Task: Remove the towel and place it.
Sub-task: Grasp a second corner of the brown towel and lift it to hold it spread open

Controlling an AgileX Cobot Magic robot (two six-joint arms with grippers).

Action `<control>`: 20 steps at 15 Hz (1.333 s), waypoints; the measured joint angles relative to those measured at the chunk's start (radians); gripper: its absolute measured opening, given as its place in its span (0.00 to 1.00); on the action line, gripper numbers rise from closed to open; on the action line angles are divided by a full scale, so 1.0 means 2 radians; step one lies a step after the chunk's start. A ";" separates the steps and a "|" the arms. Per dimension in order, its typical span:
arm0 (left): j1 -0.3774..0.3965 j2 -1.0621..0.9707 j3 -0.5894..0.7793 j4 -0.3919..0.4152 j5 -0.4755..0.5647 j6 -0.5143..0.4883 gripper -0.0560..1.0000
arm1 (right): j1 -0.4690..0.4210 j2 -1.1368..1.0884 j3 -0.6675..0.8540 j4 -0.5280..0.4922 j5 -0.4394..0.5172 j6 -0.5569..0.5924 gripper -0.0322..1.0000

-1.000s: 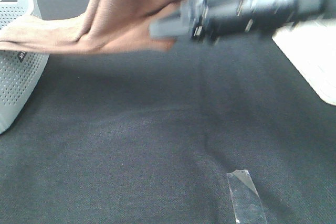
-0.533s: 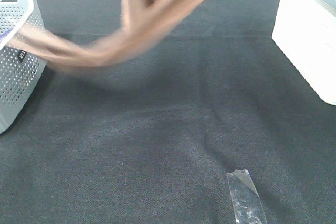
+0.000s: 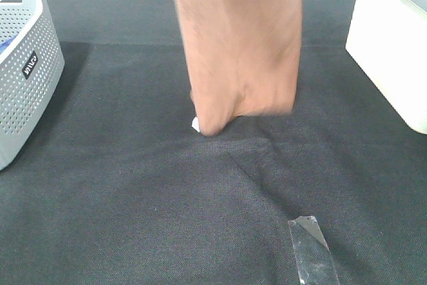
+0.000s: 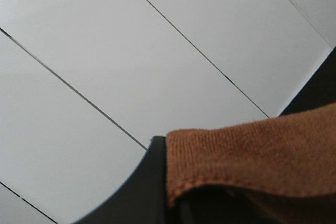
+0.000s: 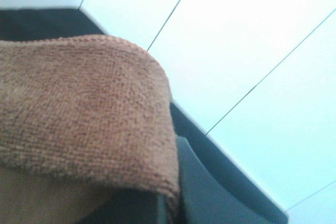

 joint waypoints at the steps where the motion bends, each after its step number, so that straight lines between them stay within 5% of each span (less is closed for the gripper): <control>1: 0.011 0.005 0.000 0.000 -0.026 -0.001 0.05 | 0.000 0.001 0.000 0.001 -0.029 0.000 0.03; 10: 0.088 0.109 -0.015 -0.014 -0.258 -0.001 0.05 | 0.000 0.085 -0.002 0.002 -0.268 -0.013 0.03; 17: 0.096 0.283 -0.300 -0.019 -0.237 -0.001 0.05 | -0.005 0.167 -0.081 0.004 -0.338 0.007 0.03; 20: 0.096 0.308 -0.343 -0.014 -0.216 -0.001 0.05 | -0.017 0.175 -0.085 0.004 -0.341 0.019 0.03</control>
